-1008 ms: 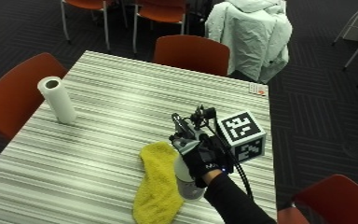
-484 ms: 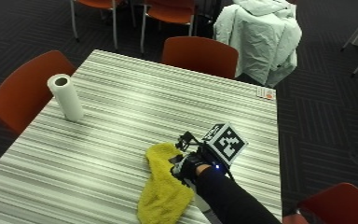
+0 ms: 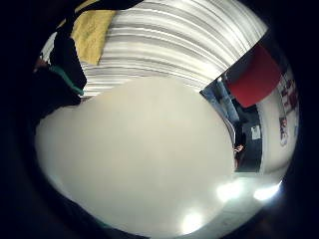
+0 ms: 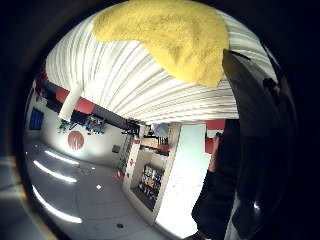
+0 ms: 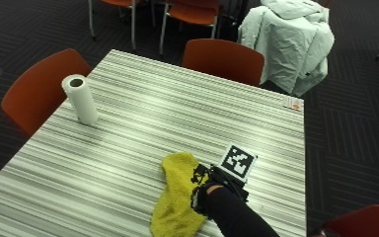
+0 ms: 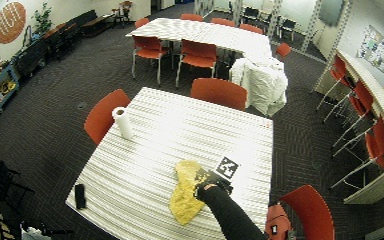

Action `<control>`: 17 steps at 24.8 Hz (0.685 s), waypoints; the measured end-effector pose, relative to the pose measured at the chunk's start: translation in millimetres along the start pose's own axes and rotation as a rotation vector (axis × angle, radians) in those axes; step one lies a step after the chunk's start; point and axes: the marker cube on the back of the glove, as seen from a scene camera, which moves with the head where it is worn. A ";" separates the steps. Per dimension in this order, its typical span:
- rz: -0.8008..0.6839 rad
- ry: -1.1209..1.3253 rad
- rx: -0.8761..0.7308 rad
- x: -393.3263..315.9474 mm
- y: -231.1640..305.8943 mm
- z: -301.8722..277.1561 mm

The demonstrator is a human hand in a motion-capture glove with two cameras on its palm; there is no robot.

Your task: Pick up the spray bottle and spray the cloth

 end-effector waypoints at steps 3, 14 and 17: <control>-0.002 -0.002 -0.008 -0.7 1.5 0.6; -0.140 -0.106 0.003 12.6 12.0 -10.5; -0.269 -0.162 0.055 24.6 26.2 -26.0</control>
